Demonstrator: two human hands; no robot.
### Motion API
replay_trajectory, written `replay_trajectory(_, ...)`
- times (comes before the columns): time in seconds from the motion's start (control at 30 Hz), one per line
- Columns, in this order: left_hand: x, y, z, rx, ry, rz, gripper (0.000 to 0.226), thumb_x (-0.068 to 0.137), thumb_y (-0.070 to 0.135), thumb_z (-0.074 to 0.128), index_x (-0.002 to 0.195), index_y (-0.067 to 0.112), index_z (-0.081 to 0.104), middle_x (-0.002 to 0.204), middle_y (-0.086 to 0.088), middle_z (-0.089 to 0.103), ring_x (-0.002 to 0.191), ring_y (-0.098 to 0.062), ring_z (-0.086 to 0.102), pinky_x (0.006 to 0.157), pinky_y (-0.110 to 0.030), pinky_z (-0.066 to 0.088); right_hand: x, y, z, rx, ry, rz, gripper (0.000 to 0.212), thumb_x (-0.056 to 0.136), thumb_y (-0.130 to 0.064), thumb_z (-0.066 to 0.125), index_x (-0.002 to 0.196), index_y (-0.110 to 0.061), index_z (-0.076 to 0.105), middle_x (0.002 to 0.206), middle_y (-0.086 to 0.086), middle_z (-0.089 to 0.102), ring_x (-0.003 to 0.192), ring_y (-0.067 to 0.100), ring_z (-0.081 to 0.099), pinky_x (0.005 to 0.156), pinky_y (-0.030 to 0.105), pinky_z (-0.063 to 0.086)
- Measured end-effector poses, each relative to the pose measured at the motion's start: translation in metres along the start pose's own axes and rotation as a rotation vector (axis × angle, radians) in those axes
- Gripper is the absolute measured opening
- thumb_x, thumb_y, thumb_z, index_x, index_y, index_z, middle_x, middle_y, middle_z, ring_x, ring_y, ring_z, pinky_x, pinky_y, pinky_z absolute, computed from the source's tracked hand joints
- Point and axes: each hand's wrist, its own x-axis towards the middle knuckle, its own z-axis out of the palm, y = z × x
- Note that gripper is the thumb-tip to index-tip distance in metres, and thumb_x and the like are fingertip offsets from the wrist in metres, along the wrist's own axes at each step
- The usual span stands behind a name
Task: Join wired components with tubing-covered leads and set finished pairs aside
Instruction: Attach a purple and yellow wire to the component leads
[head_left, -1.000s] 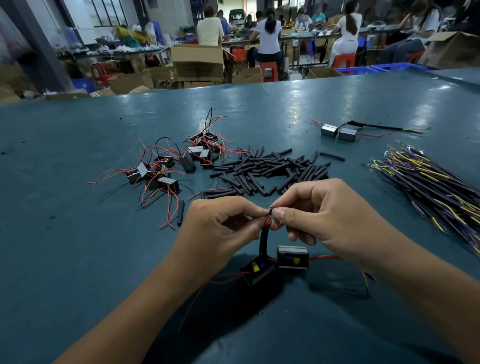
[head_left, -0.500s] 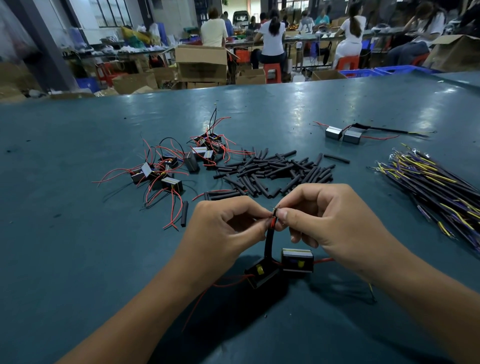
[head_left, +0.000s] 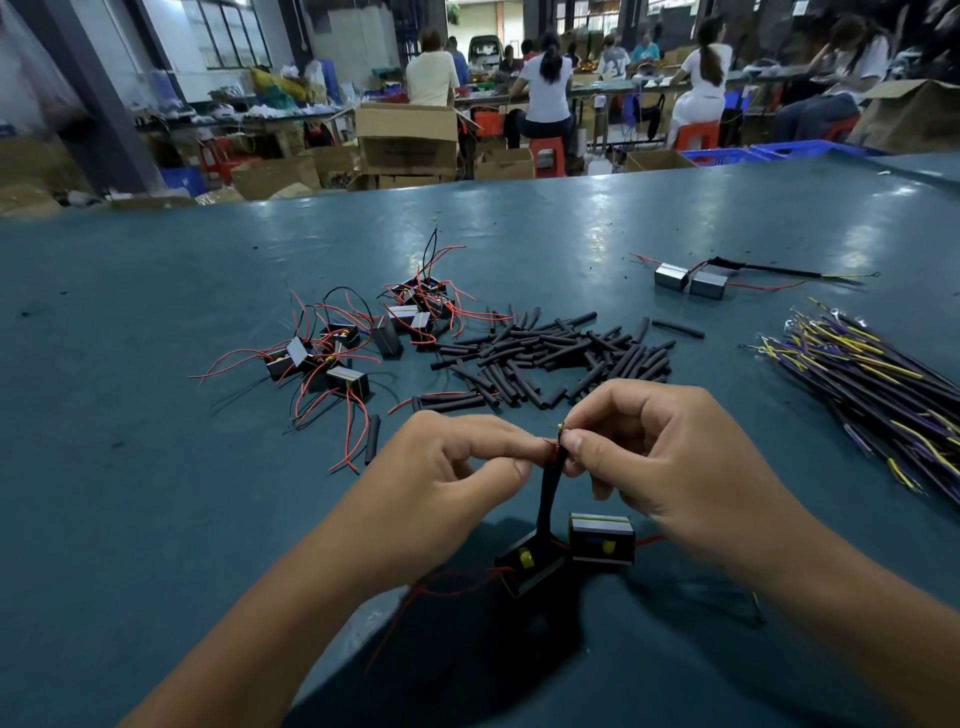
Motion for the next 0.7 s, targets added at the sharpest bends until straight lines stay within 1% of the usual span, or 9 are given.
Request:
replay_trajectory(0.07, 0.0, 0.001, -0.003, -0.026, -0.052, -0.042, 0.028, 0.087, 0.018, 0.058, 0.102, 0.027, 0.08, 0.102, 0.011, 0.074, 0.079, -0.035, 0.063, 0.07, -0.054, 0.048, 0.0, 0.0, 0.001, -0.041, 0.02, -0.019, 0.015, 0.09, -0.01, 0.071, 0.079, -0.021, 0.071, 0.07, -0.001, 0.072, 0.056, 0.008, 0.063, 0.053, 0.014, 0.046)
replay_trajectory(0.17, 0.001, 0.002, -0.006, -0.04, -0.095, -0.067, 0.029, 0.087, 0.016, 0.058, 0.106, 0.022, 0.079, 0.101, 0.012, 0.073, 0.086, -0.007, 0.064, 0.072, -0.032, 0.049, 0.0, -0.001, 0.003, -0.065, 0.05, -0.031, 0.014, 0.088, -0.014, 0.071, 0.077, -0.022, 0.07, 0.067, 0.001, 0.07, 0.056, 0.012, 0.06, 0.053, 0.028, 0.05)
replay_trajectory(0.2, 0.001, 0.002, -0.006, -0.053, -0.1, -0.078, 0.028, 0.087, 0.017, 0.059, 0.106, 0.021, 0.079, 0.1, 0.011, 0.073, 0.088, -0.004, 0.064, 0.074, -0.028, 0.048, 0.0, -0.001, 0.003, -0.073, 0.059, -0.034, 0.014, 0.088, -0.015, 0.071, 0.076, -0.022, 0.069, 0.066, 0.001, 0.069, 0.057, 0.015, 0.059, 0.054, 0.031, 0.05)
replay_trajectory(0.27, 0.001, 0.002, -0.006, -0.074, -0.094, -0.098, 0.028, 0.086, 0.018, 0.059, 0.104, 0.02, 0.08, 0.098, 0.01, 0.073, 0.087, -0.008, 0.064, 0.075, -0.034, 0.049, 0.0, 0.0, 0.004, -0.094, 0.073, -0.042, 0.014, 0.087, -0.016, 0.071, 0.075, -0.023, 0.068, 0.065, 0.001, 0.067, 0.058, 0.018, 0.058, 0.054, 0.032, 0.047)
replay_trajectory(0.33, 0.001, 0.002, -0.005, -0.05, -0.079, -0.115, 0.027, 0.086, 0.02, 0.059, 0.102, 0.024, 0.08, 0.096, 0.011, 0.074, 0.084, -0.022, 0.064, 0.074, -0.045, 0.05, 0.001, 0.001, 0.005, -0.102, 0.079, -0.046, 0.016, 0.087, -0.014, 0.071, 0.074, -0.023, 0.068, 0.065, 0.001, 0.067, 0.061, 0.022, 0.06, 0.056, 0.034, 0.047)
replay_trajectory(0.37, 0.001, 0.003, -0.004, -0.018, -0.056, -0.11, 0.026, 0.086, 0.022, 0.058, 0.101, 0.026, 0.079, 0.096, 0.012, 0.075, 0.082, -0.022, 0.065, 0.071, -0.044, 0.05, 0.0, 0.001, 0.005, -0.1, 0.076, -0.048, 0.017, 0.087, -0.013, 0.071, 0.074, -0.023, 0.068, 0.065, 0.0, 0.067, 0.062, 0.023, 0.061, 0.056, 0.034, 0.047)
replay_trajectory(0.47, 0.001, 0.005, -0.004, 0.097, 0.114, -0.011, 0.018, 0.087, 0.028, 0.06, 0.096, 0.029, 0.077, 0.088, 0.013, 0.072, 0.07, -0.003, 0.06, 0.065, -0.021, 0.047, 0.0, 0.001, 0.006, -0.108, 0.05, -0.072, 0.018, 0.088, -0.013, 0.071, 0.076, -0.025, 0.067, 0.064, -0.004, 0.066, 0.056, 0.011, 0.057, 0.052, 0.02, 0.043)
replay_trajectory(0.57, 0.004, 0.012, -0.005, 0.234, 0.171, 0.175, 0.01, 0.089, 0.028, 0.067, 0.092, 0.023, 0.075, 0.085, 0.011, 0.067, 0.076, -0.01, 0.06, 0.065, -0.019, 0.044, -0.002, -0.001, 0.008, -0.124, 0.025, -0.109, 0.012, 0.087, -0.02, 0.069, 0.076, -0.023, 0.066, 0.061, -0.01, 0.063, 0.053, 0.003, 0.053, 0.052, 0.01, 0.037)
replay_trajectory(0.7, 0.007, 0.018, -0.006, 0.47, 0.147, 0.319, 0.009, 0.086, 0.028, 0.073, 0.082, 0.02, 0.073, 0.079, 0.01, 0.062, 0.074, -0.007, 0.052, 0.068, -0.011, 0.034, -0.004, -0.005, 0.01, -0.152, 0.005, -0.155, 0.012, 0.087, -0.021, 0.07, 0.076, -0.024, 0.066, 0.054, -0.017, 0.056, 0.047, 0.002, 0.047, 0.048, 0.008, 0.033)
